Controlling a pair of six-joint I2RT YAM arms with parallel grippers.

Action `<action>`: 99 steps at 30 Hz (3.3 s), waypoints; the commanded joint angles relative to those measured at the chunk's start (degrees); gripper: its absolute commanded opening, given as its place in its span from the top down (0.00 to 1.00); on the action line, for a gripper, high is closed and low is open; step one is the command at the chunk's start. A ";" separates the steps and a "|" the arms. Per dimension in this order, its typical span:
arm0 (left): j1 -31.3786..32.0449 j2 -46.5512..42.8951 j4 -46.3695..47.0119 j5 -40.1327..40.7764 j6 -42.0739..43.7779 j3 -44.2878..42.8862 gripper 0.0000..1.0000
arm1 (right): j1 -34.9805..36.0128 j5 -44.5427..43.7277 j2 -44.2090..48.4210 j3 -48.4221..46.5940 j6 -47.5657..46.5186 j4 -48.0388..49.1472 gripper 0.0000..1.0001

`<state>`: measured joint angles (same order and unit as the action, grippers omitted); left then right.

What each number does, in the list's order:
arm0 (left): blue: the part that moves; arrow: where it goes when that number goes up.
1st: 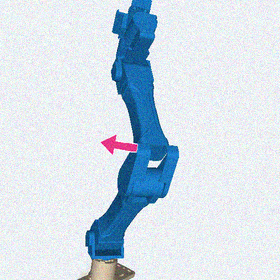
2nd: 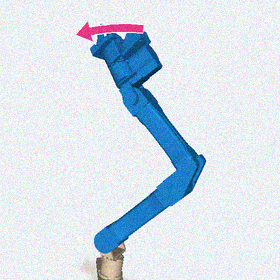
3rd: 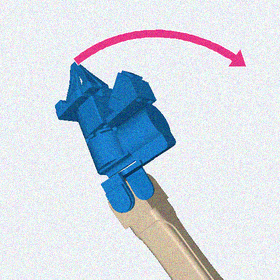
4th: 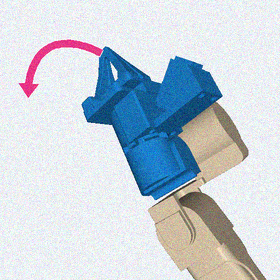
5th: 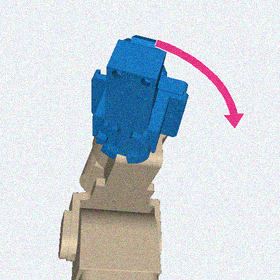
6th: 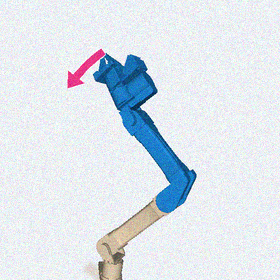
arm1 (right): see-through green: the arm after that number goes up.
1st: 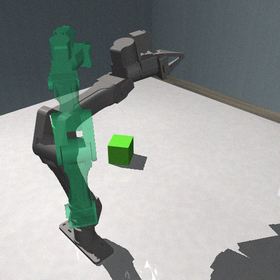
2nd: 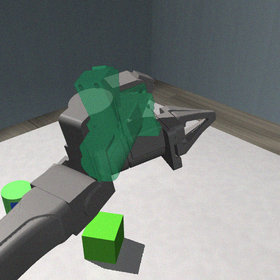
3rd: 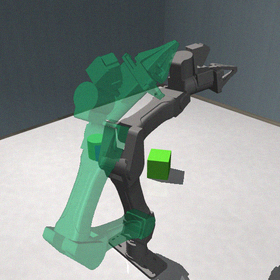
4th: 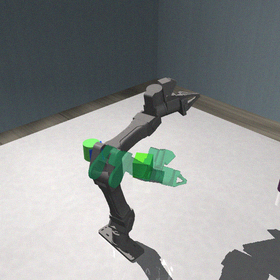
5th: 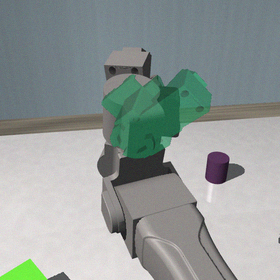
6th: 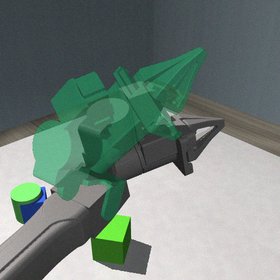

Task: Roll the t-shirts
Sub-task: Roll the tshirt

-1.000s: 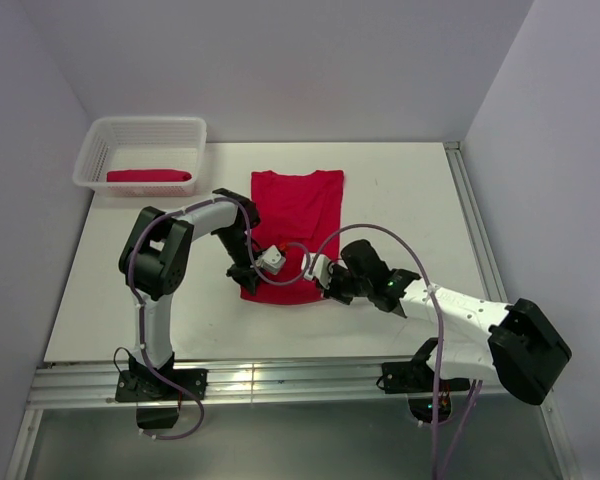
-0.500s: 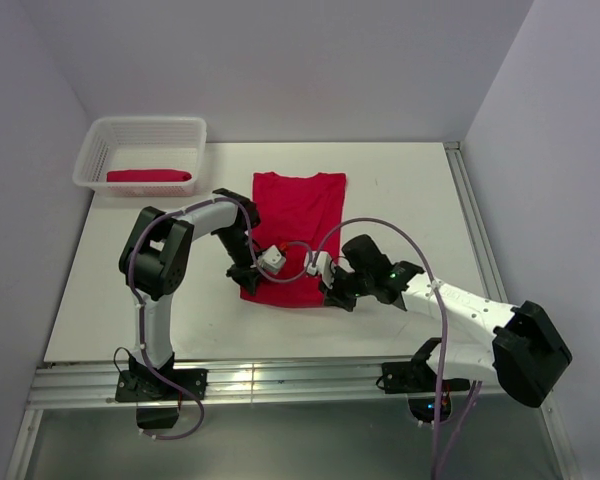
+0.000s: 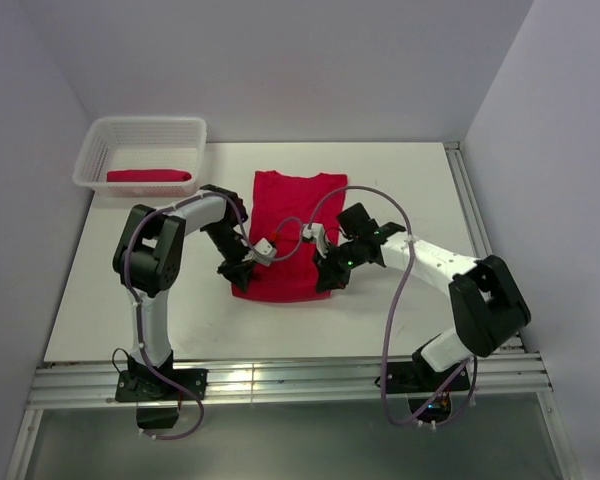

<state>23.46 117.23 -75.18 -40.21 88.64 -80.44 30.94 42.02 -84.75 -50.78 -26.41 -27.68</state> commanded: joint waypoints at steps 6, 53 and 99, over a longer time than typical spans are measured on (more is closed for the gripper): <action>-0.44 -0.95 -3.40 1.09 2.67 -0.59 0.95 | -0.44 3.06 -8.33 -5.64 14.61 -7.48 1.00; -1.93 -4.20 -3.66 11.20 3.65 -0.50 1.00 | 15.29 -10.90 8.37 30.04 67.89 53.08 1.00; -1.40 8.54 -3.49 13.92 -0.31 -11.66 1.00 | 8.96 -26.37 2.22 27.15 72.91 41.48 1.00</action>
<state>22.24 123.15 -79.61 -31.35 88.44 -90.24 39.64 19.77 -80.93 -21.87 48.73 18.39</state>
